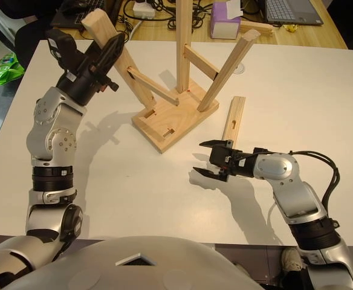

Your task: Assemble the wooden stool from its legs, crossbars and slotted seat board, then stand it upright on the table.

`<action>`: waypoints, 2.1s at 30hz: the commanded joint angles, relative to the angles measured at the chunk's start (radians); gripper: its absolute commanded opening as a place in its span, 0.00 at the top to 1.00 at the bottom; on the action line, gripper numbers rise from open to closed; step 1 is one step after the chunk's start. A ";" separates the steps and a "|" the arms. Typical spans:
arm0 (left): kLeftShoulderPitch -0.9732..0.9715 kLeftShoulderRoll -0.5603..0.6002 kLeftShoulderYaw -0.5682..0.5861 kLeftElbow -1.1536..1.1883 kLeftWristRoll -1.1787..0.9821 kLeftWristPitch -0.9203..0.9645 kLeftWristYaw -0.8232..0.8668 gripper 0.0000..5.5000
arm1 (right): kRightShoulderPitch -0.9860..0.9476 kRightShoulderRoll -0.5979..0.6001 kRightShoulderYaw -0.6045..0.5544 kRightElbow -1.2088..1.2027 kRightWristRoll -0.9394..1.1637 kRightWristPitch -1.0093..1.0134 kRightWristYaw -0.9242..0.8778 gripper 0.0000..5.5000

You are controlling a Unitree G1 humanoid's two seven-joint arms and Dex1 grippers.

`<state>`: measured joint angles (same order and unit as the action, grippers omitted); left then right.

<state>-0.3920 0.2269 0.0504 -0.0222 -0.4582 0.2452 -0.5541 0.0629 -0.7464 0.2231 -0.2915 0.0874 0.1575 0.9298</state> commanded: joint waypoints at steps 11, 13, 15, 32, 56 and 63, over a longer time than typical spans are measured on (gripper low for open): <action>0.007 0.037 -0.055 0.068 0.099 -0.055 -0.037 0.81 | -0.006 0.009 0.017 -0.027 -0.006 0.001 -0.006 0.34; -0.002 0.053 -0.059 0.075 0.098 -0.050 -0.067 0.81 | -0.008 0.011 0.018 -0.026 -0.006 0.001 -0.008 0.34; 0.004 0.073 -0.073 0.073 0.095 -0.036 -0.107 0.81 | -0.011 0.014 0.018 -0.025 -0.005 0.000 -0.010 0.34; 0.026 0.123 -0.055 0.010 0.043 0.116 -0.136 0.81 | -0.014 0.038 0.017 -0.009 -0.016 -0.023 -0.035 0.34; -0.062 0.199 -0.105 -0.045 0.058 0.372 -0.053 0.81 | -0.015 0.077 0.023 -0.006 -0.017 -0.035 -0.068 0.34; -0.060 0.164 -0.128 -0.108 0.080 0.498 0.081 0.81 | -0.024 0.075 0.033 0.017 -0.043 -0.065 -0.072 0.34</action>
<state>-0.4892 0.3903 -0.0626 -0.1653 -0.4216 0.6419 -0.5284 0.0585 -0.6725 0.2533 -0.2877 0.0601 0.1056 0.8607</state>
